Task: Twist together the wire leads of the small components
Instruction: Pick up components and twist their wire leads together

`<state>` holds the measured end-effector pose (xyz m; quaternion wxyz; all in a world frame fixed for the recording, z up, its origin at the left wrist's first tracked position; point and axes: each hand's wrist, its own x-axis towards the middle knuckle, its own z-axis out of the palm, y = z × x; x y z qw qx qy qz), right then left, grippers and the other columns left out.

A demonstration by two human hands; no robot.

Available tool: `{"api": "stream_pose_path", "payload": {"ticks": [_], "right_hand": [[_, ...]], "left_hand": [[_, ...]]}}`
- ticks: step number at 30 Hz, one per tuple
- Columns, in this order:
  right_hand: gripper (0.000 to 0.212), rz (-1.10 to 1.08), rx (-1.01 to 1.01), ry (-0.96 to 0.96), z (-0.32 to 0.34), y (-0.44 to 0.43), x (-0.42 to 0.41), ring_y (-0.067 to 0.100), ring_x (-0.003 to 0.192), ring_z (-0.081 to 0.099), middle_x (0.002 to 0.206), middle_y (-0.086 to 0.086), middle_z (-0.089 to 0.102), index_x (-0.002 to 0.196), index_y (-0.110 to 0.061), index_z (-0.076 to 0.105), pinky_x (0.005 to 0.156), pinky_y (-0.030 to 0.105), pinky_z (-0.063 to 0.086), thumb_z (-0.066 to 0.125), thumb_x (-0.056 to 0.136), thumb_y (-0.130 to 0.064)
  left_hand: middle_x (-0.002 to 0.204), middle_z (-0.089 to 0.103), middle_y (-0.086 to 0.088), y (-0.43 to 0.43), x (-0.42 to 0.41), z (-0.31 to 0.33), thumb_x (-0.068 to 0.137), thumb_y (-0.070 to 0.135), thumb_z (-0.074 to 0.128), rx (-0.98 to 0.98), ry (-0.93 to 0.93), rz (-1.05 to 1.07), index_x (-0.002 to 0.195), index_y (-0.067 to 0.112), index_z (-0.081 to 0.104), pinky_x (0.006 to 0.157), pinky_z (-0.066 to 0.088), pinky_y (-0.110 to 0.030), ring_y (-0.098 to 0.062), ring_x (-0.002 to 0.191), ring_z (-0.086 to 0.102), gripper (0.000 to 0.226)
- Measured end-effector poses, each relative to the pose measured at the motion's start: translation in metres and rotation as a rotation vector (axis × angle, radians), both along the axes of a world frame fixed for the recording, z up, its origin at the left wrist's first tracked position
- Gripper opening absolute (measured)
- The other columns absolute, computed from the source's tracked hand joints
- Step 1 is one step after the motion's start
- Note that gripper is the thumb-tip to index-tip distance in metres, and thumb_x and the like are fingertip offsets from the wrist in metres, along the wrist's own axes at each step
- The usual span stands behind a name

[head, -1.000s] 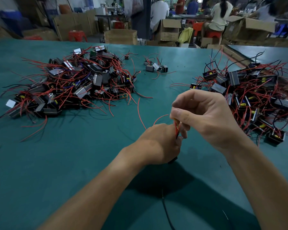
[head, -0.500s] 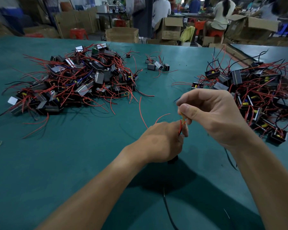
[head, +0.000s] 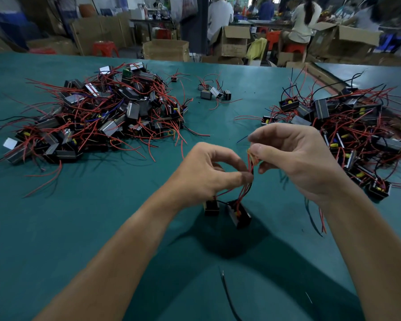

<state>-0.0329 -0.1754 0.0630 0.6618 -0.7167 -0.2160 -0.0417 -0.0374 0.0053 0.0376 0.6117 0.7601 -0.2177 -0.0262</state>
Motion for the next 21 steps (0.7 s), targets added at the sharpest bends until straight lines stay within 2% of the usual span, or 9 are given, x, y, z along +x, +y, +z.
{"api": "stream_pose_path", "payload": {"ticks": [2,5,7,10,12,14,18,21], "right_hand": [[0.014,-0.003,0.0,-0.004,0.0,0.0,0.0,0.009,0.058,0.063,0.066,-0.001,0.07,0.089,-0.007,0.068,0.052,0.02,0.052,0.068,0.082,0.005],[0.013,-0.005,0.012,-0.019,-0.001,0.002,0.001,0.009,0.058,0.064,0.067,0.0,0.071,0.086,-0.009,0.068,0.053,0.02,0.053,0.071,0.078,0.0],[0.013,-0.027,0.021,-0.028,-0.001,0.001,0.002,0.01,0.057,0.064,0.067,0.001,0.071,0.086,-0.009,0.068,0.053,0.02,0.053,0.07,0.079,0.002],[0.014,-0.103,0.064,-0.038,0.0,-0.003,0.005,0.011,0.058,0.064,0.066,0.001,0.07,0.087,-0.008,0.067,0.053,0.019,0.053,0.066,0.085,0.006],[0.015,-0.136,0.102,-0.031,0.0,-0.004,0.007,0.011,0.059,0.065,0.066,-0.001,0.068,0.088,-0.009,0.067,0.054,0.019,0.053,0.063,0.088,0.006],[0.015,-0.143,0.132,-0.012,-0.001,-0.004,0.008,0.011,0.06,0.065,0.067,-0.003,0.066,0.089,-0.009,0.066,0.055,0.019,0.053,0.061,0.09,0.005],[0.015,-0.121,0.219,0.003,0.002,-0.004,0.007,0.013,0.068,0.065,0.072,0.001,0.065,0.093,-0.008,0.065,0.062,0.021,0.055,0.056,0.093,0.004],[0.014,-0.076,0.288,0.03,0.006,-0.007,0.005,0.015,0.068,0.064,0.071,-0.001,0.066,0.096,-0.006,0.061,0.062,0.021,0.055,0.054,0.093,0.006]], "left_hand": [[0.052,0.046,-0.003,0.0,0.0,-0.001,0.077,0.016,0.079,-0.034,-0.009,0.023,0.072,0.015,0.073,0.046,0.021,-0.04,-0.021,0.051,0.029,0.008],[0.066,0.066,-0.002,-0.009,-0.005,-0.002,0.085,0.0,0.07,-0.077,0.001,-0.01,0.073,0.016,0.066,0.045,0.039,-0.023,-0.013,0.048,0.052,0.02],[0.072,0.071,-0.004,-0.015,-0.007,-0.002,0.088,-0.007,0.064,-0.102,0.022,-0.018,0.074,0.013,0.061,0.047,0.043,-0.019,-0.01,0.05,0.056,0.024],[0.071,0.071,-0.005,-0.018,-0.007,-0.002,0.09,-0.007,0.06,-0.129,0.023,0.053,0.082,0.014,0.051,0.051,0.046,-0.023,-0.013,0.05,0.054,0.024],[0.071,0.072,-0.003,-0.019,-0.006,-0.004,0.089,-0.006,0.061,-0.145,0.017,0.117,0.085,0.016,0.046,0.056,0.044,-0.031,-0.018,0.055,0.052,0.027],[0.072,0.074,-0.002,-0.019,-0.006,-0.006,0.087,-0.002,0.065,-0.128,-0.011,0.168,0.085,0.018,0.046,0.058,0.042,-0.033,-0.02,0.06,0.054,0.027],[0.073,0.075,-0.001,-0.018,-0.004,-0.008,0.082,0.001,0.069,-0.035,-0.119,0.199,0.078,0.02,0.055,0.061,0.049,-0.026,-0.021,0.072,0.071,0.024],[0.073,0.074,-0.002,-0.018,-0.003,-0.008,0.084,-0.004,0.064,-0.067,-0.106,0.185,0.078,0.02,0.057,0.065,0.053,-0.038,-0.03,0.072,0.069,0.026]]}}
